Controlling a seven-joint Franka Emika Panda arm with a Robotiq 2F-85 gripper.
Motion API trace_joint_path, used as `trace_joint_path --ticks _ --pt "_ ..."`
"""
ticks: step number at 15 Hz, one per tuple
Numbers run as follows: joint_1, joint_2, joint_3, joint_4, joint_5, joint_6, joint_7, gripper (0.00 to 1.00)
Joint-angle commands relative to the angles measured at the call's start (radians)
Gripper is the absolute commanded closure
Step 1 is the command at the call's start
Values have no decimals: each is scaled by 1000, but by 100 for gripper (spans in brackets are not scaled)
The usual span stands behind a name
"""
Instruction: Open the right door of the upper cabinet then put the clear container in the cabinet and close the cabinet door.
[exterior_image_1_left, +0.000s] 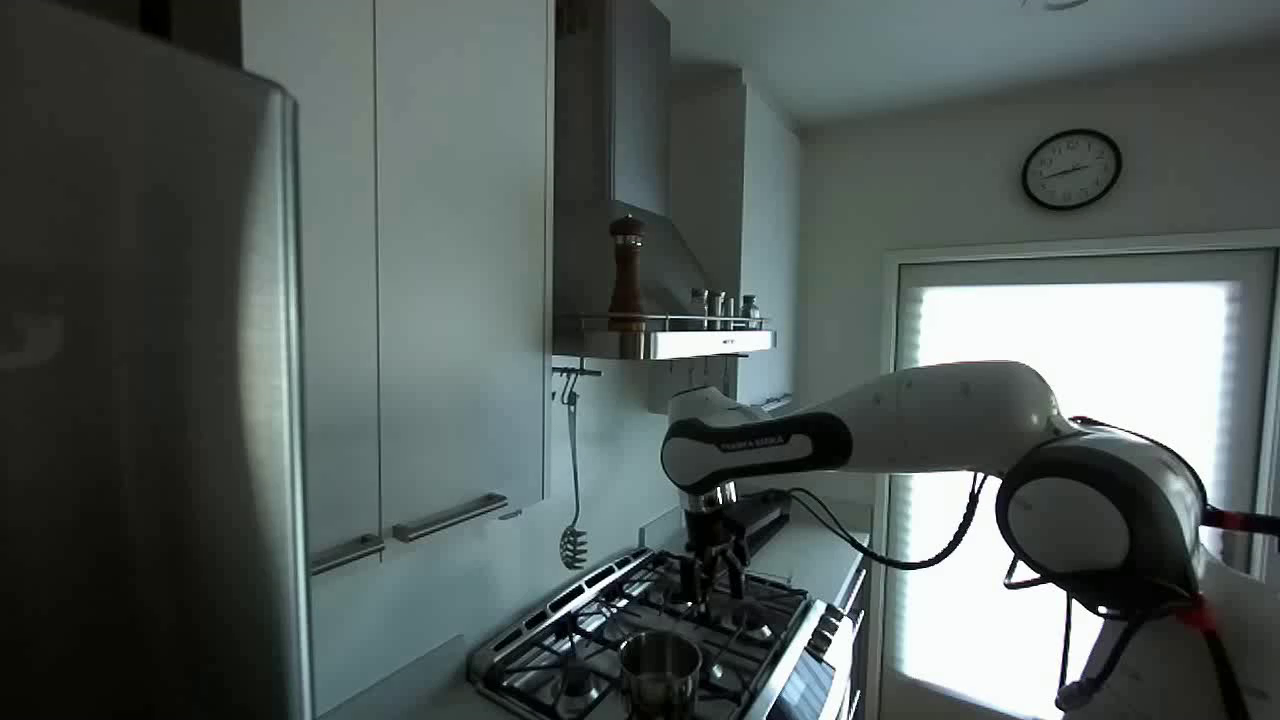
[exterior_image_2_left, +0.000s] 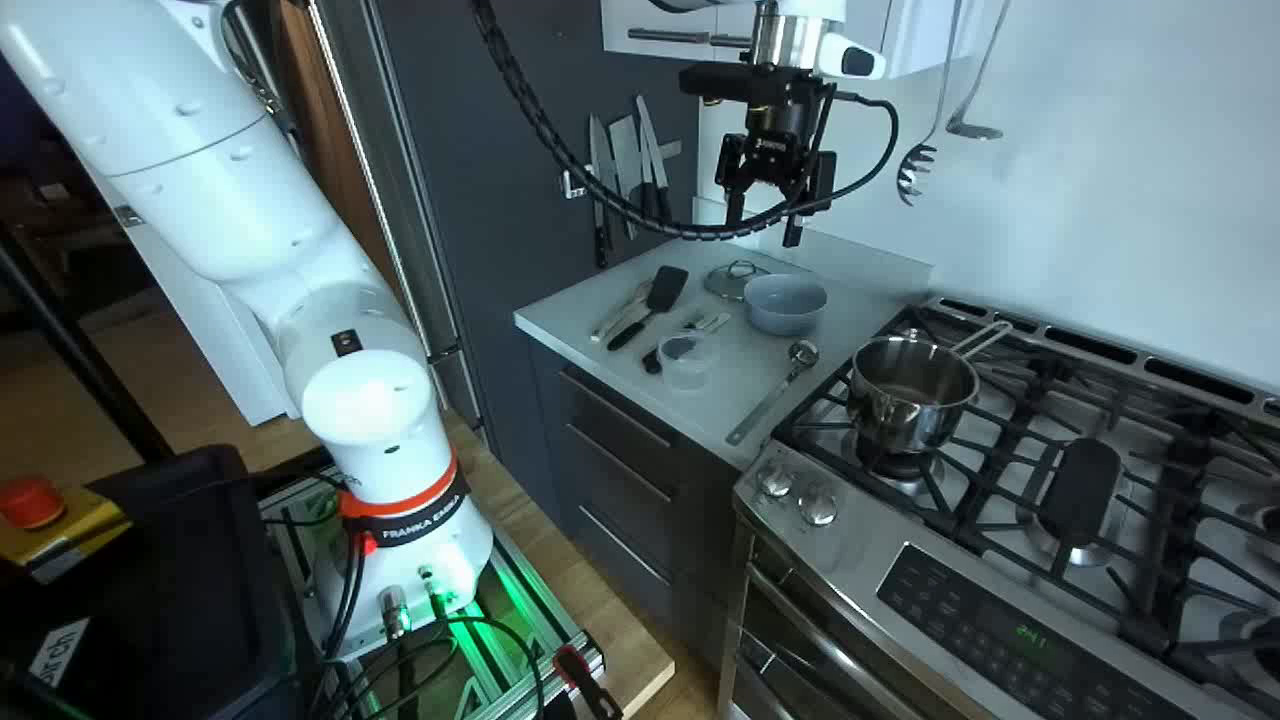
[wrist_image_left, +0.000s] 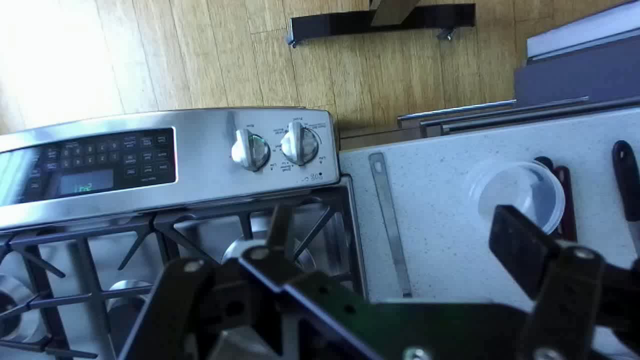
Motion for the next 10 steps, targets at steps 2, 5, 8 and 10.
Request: trace_joint_path --ticks 2,5,8,10 --pt "0 1 0 3 0 -3 0 0" --pt "0 1 0 3 0 -3 0 0" --pt "0 1 0 3 0 -3 0 0" --pt "21 18 24 27 20 -8 27 0"
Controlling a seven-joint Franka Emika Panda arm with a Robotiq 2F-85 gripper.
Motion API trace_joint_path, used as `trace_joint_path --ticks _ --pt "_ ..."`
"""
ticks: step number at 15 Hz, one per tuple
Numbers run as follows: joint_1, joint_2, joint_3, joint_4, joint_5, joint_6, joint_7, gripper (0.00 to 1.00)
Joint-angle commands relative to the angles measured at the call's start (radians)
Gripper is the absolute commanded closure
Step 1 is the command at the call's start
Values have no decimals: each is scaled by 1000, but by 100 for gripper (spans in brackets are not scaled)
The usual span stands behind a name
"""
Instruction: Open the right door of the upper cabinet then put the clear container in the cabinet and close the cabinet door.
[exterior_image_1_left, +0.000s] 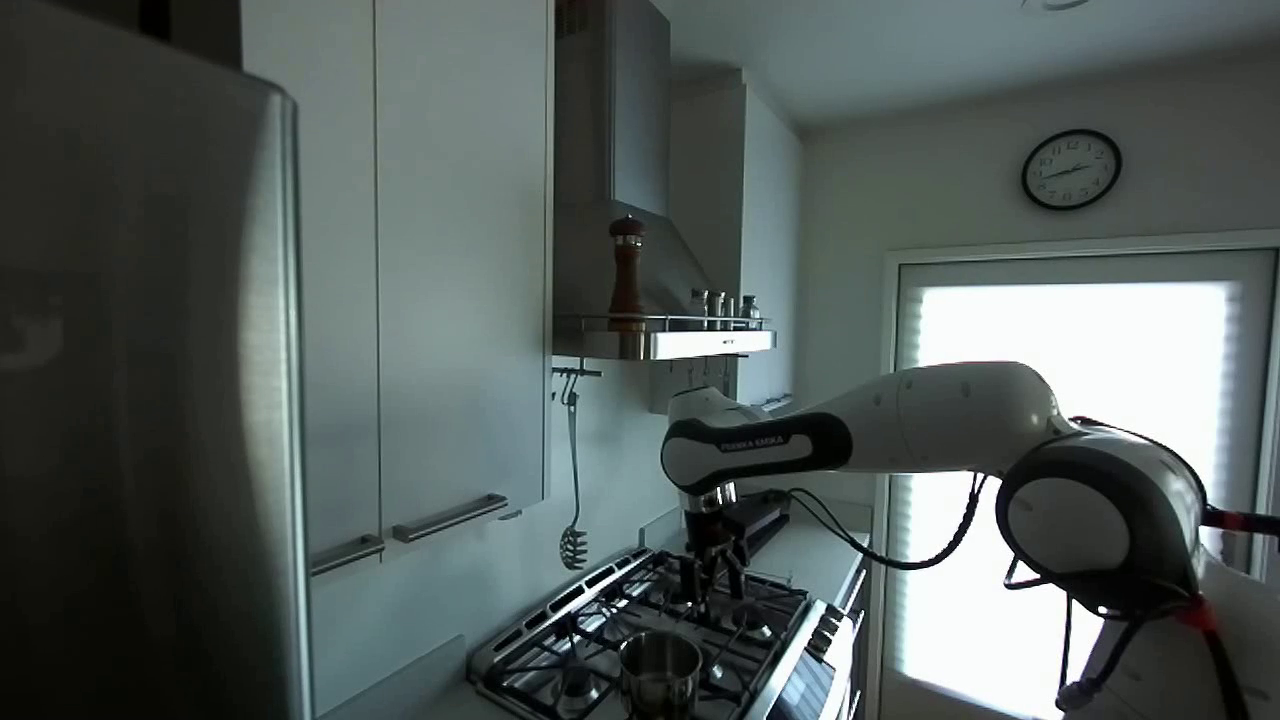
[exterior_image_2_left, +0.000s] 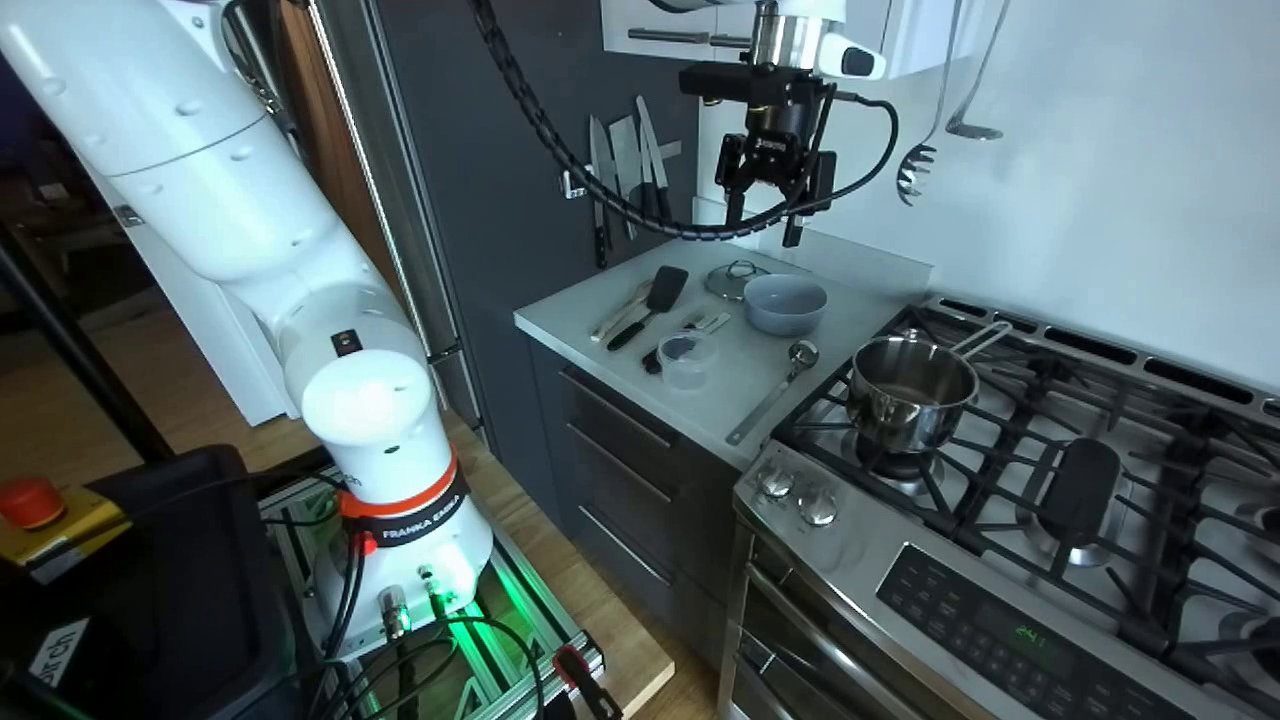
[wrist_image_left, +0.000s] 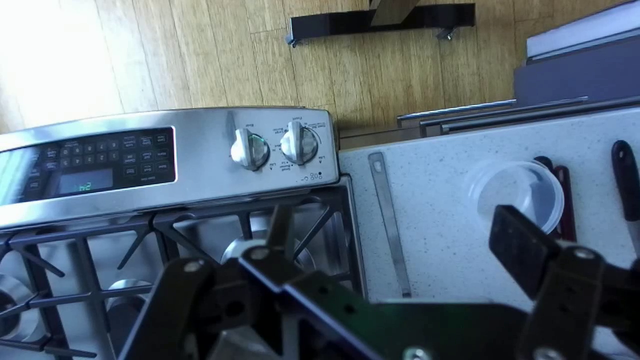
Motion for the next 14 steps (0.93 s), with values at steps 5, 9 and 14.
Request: trace_joint_path --ticks 5,9,14 --pt "77 19 106 78 107 -8 145 0" --pt "125 22 172 124 166 -7 239 0" --pt "115 12 161 108 141 1 206 0"
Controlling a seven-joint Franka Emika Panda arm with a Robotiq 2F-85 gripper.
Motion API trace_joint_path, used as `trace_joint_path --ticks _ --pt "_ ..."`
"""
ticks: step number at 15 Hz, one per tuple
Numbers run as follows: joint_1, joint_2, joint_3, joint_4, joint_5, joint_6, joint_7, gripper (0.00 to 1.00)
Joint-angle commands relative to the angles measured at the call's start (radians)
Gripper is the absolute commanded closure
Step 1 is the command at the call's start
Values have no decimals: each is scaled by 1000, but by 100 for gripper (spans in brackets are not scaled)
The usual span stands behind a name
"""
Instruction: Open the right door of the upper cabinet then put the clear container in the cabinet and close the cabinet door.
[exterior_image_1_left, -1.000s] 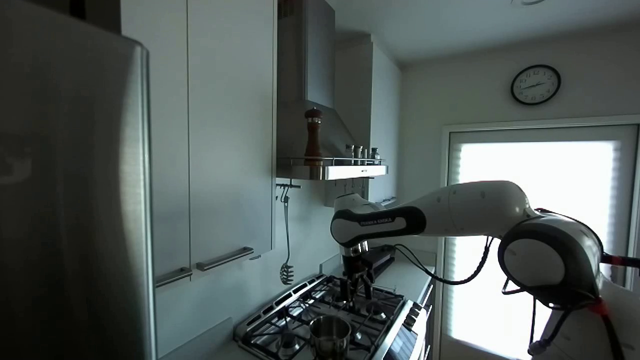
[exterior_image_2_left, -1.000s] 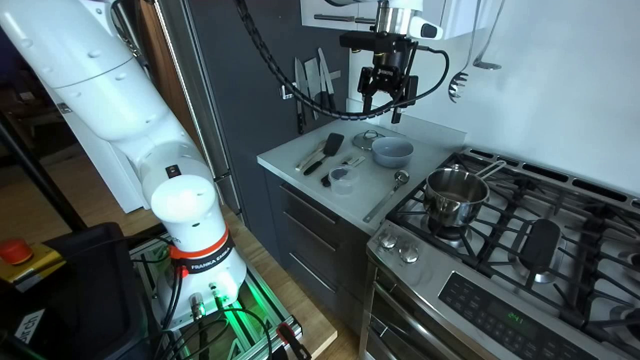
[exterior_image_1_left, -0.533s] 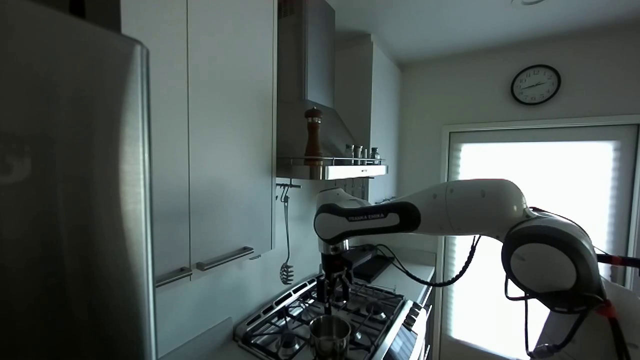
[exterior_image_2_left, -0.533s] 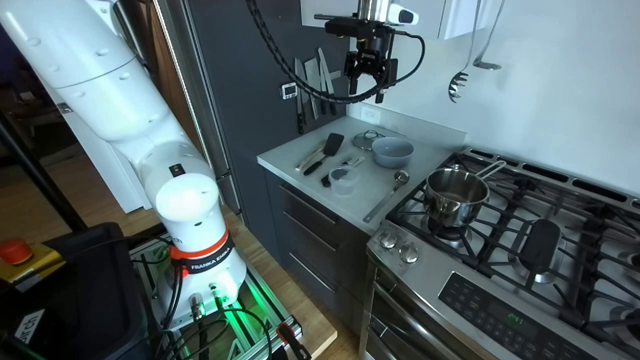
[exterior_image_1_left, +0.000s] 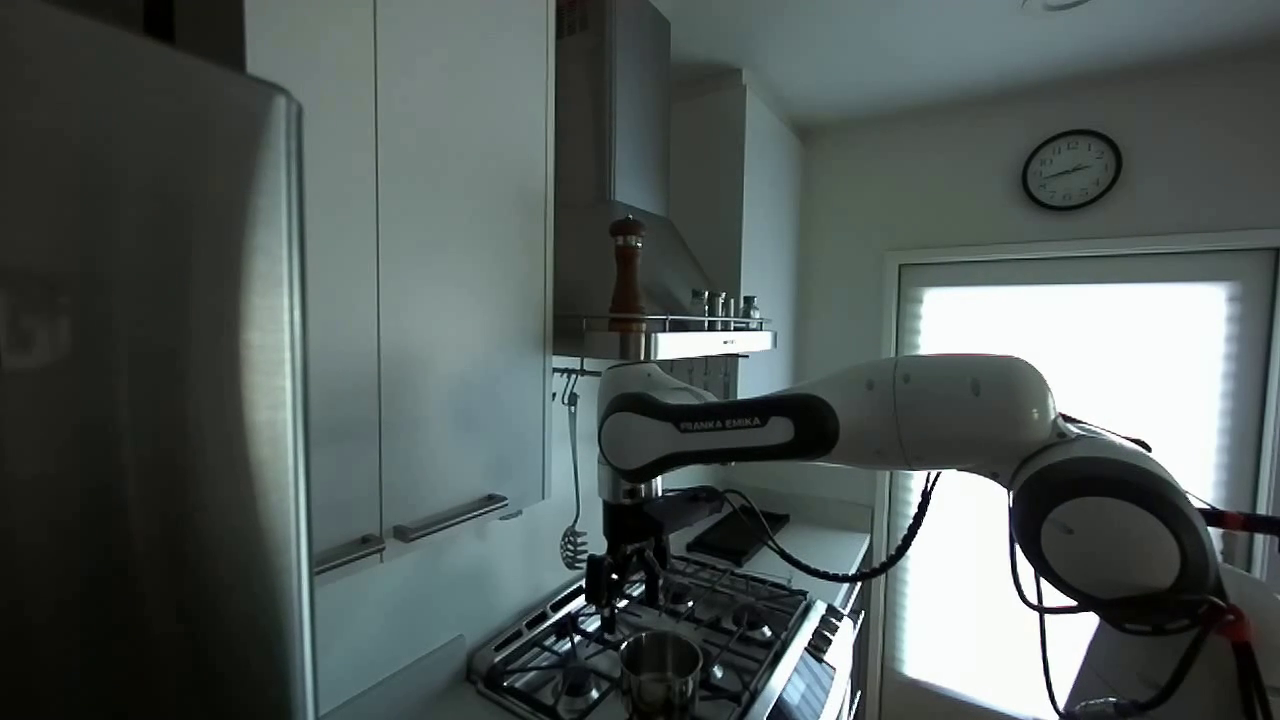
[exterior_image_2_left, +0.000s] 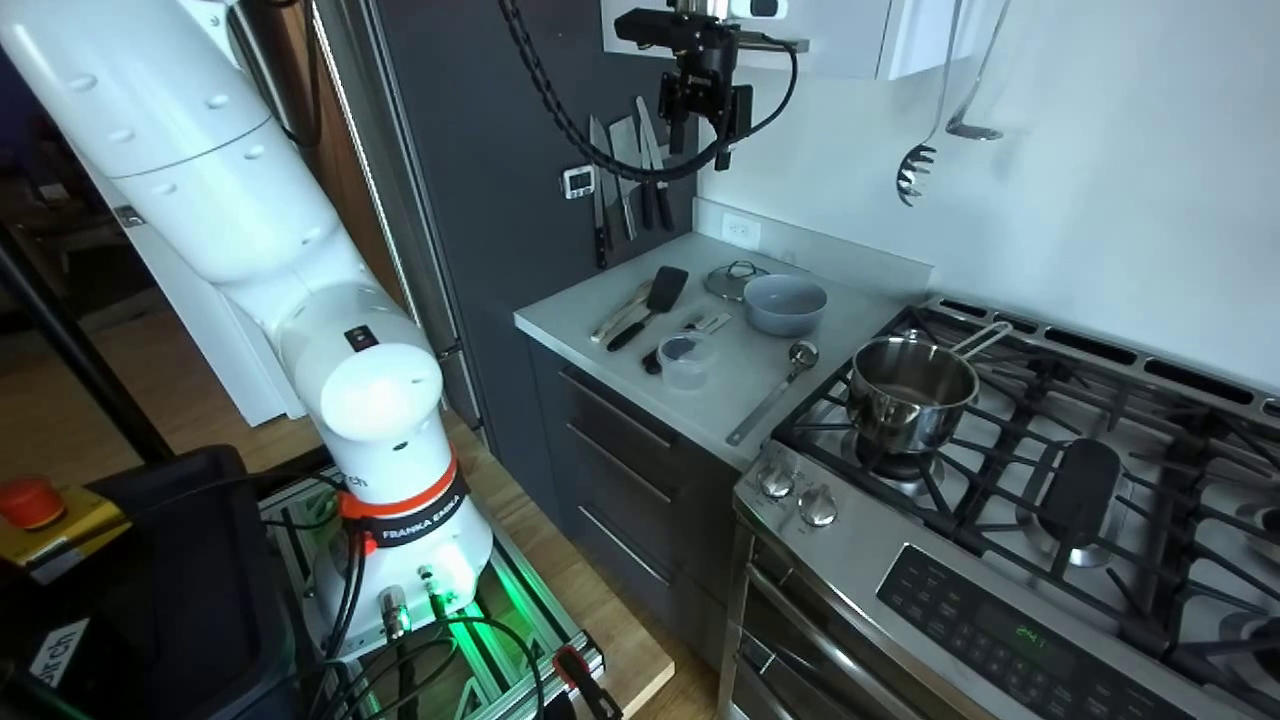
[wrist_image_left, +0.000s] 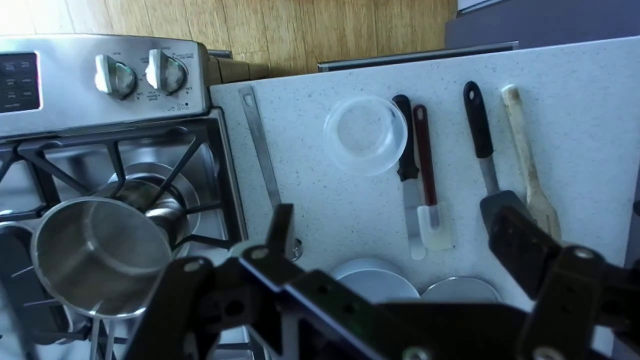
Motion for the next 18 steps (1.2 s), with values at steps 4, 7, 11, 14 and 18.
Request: trace_joint_path --ticks 4,7,11,14,18 --pt "0 -2 -8 1 65 55 71 0" --pt "5 0 6 8 155 142 191 0" --pt "13 7 44 8 223 299 376 0" --pt "15 16 89 0 208 457 540 0" --pt "22 19 104 1 192 546 617 0"
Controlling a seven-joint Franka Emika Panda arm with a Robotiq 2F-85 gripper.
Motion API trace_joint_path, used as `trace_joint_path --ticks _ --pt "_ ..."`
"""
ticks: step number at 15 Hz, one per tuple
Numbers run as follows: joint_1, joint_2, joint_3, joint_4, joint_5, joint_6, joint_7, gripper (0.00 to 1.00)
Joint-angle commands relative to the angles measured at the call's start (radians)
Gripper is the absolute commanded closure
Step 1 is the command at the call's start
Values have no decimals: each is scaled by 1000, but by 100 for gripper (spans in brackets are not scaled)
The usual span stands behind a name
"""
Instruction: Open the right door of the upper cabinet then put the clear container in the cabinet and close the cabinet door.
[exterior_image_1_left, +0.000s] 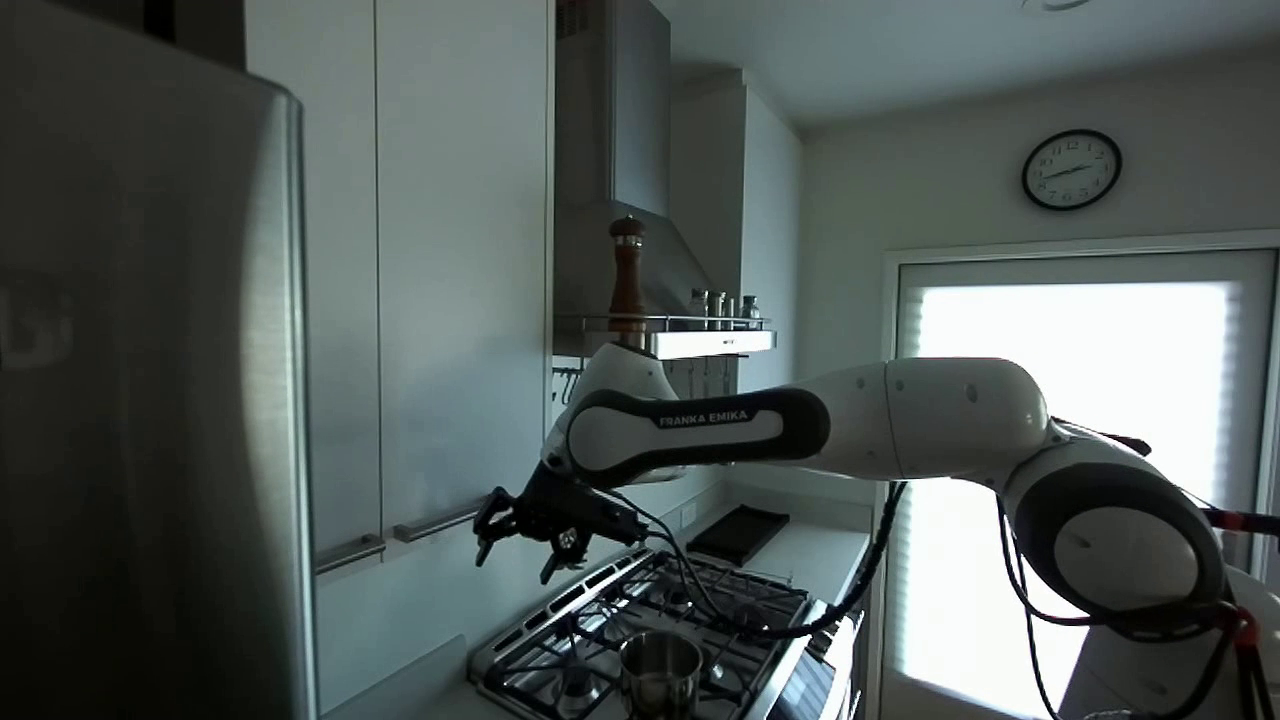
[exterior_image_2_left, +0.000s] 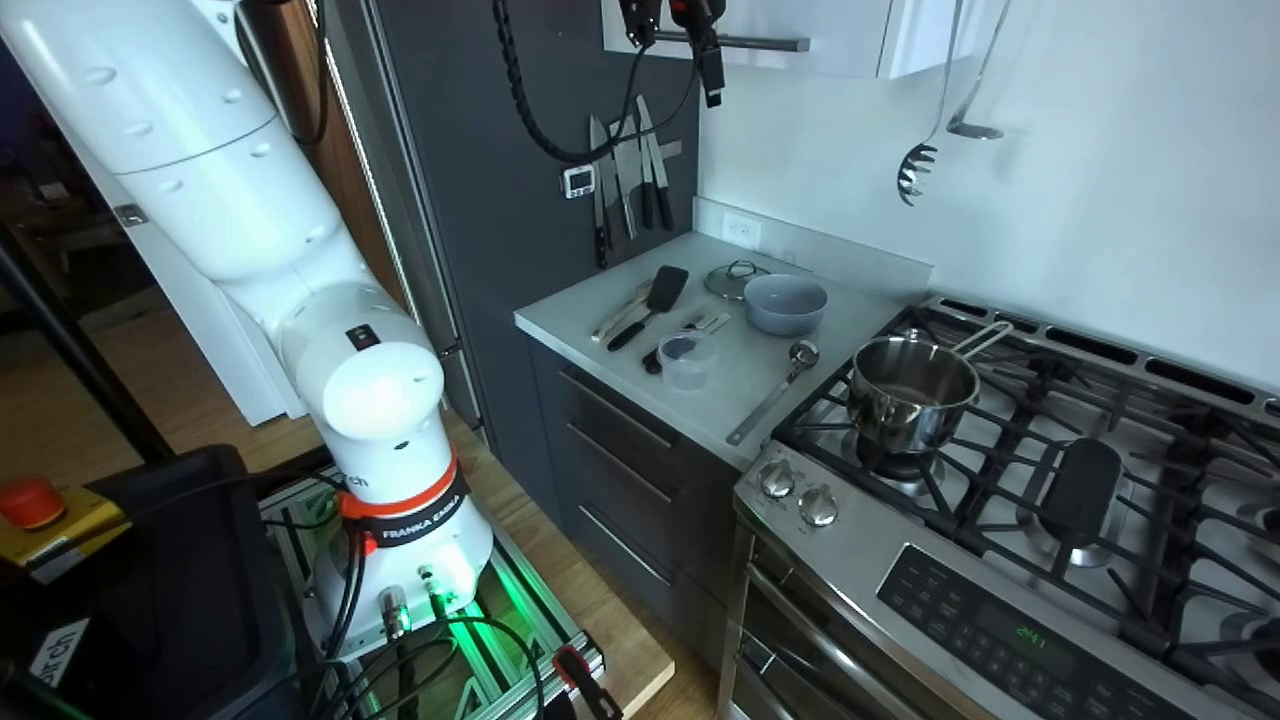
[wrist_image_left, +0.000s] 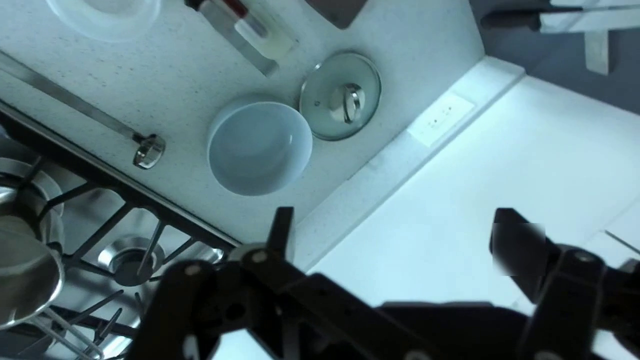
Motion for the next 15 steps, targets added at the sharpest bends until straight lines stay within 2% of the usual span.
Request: trace_joint_path --ticks 1,5,10,13,15 --pt "10 3 -3 3 -5 10 14 0" --pt "10 3 -7 3 -5 9 9 0" --pt "36 26 6 -9 102 278 58 0" --pt "48 47 14 -5 123 346 109 0" --pt "42 54 20 -8 95 363 173 0"
